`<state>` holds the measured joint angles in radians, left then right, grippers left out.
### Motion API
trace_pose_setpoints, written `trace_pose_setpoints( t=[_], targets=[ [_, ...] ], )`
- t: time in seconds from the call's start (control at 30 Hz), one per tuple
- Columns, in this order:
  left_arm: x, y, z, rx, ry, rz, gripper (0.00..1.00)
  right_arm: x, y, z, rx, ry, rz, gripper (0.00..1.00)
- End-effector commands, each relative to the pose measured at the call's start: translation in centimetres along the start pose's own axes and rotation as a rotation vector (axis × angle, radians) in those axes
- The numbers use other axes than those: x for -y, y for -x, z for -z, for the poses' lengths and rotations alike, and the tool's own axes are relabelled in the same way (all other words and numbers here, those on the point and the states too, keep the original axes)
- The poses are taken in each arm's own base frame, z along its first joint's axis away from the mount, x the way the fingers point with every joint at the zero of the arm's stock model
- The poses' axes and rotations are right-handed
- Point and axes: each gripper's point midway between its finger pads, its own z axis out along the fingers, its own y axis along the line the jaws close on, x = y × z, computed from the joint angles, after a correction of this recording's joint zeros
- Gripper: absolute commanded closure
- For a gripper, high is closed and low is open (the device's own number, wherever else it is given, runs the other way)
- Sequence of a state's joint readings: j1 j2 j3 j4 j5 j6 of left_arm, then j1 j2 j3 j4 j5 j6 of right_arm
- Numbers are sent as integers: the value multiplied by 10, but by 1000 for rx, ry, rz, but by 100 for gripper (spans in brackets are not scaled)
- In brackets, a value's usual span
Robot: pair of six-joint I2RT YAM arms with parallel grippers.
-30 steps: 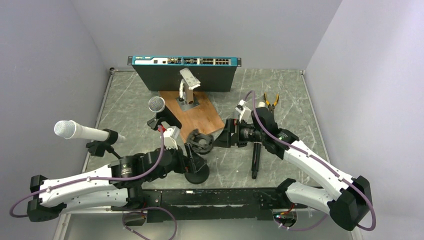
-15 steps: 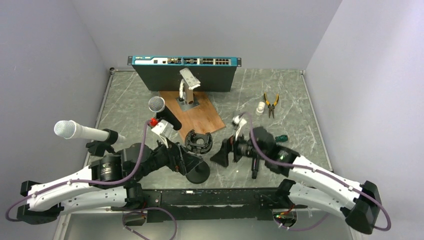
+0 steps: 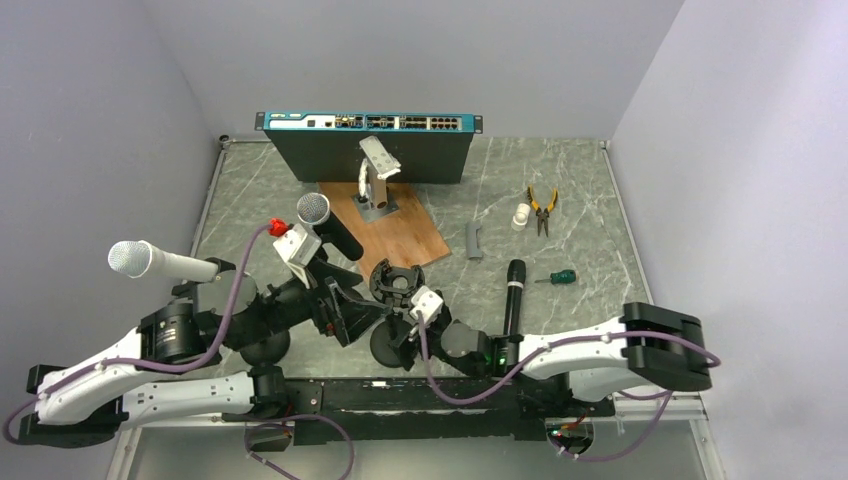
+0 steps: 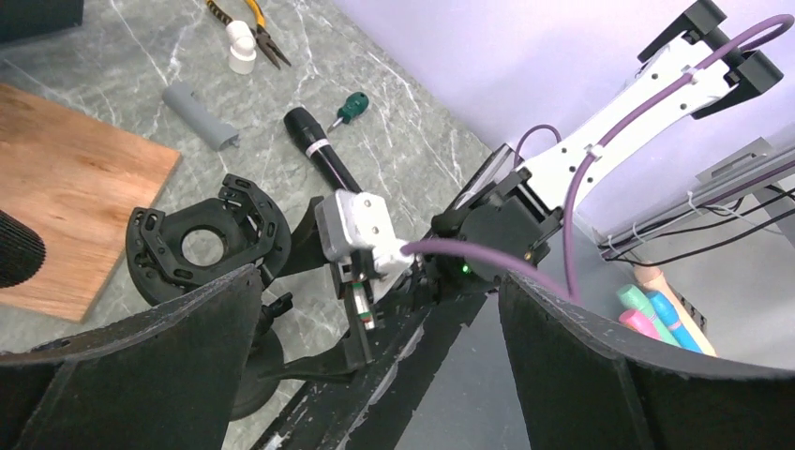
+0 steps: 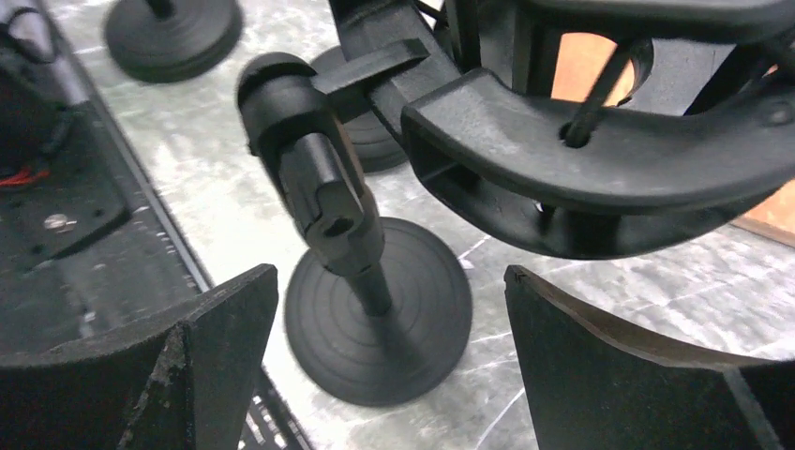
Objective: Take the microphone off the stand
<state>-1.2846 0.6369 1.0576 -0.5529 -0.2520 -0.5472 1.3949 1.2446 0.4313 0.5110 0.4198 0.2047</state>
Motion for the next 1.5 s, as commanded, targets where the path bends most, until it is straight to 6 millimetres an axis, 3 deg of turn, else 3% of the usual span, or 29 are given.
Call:
trace_pose_setpoints(
  t=[0.0,0.1,0.43,0.6,0.67,0.7,0.87,1.0,1.17,1.33,1.47],
  targets=[
    [1,14,10,20,-1,-59,1,11,46,-14,212,-137,19,10],
    [3,17,10,16,-2,-68,1,1,51,-23,223,-106,44,17],
    [-1,22,10,26,19,-114,1,-9,43,-31,213,-79,43,55],
    [-5,48,20,61,74,-174,1,-4,34,-33,184,-101,46,76],
    [-7,60,24,81,102,-201,1,1,34,-33,169,-121,46,88],
    [-9,68,26,96,129,-211,1,5,32,-34,155,-134,48,99],
    [-16,110,25,137,262,-338,1,23,53,-19,156,-199,45,100],
    [-12,147,19,193,326,-469,1,61,81,5,188,-314,-11,100],
    [-8,179,11,284,373,-568,1,136,116,39,186,-509,-87,100],
    [-24,186,3,309,428,-590,1,230,141,81,170,-856,-146,100],
    [-40,180,11,327,431,-560,1,307,145,112,169,-1115,-233,100]
  ],
)
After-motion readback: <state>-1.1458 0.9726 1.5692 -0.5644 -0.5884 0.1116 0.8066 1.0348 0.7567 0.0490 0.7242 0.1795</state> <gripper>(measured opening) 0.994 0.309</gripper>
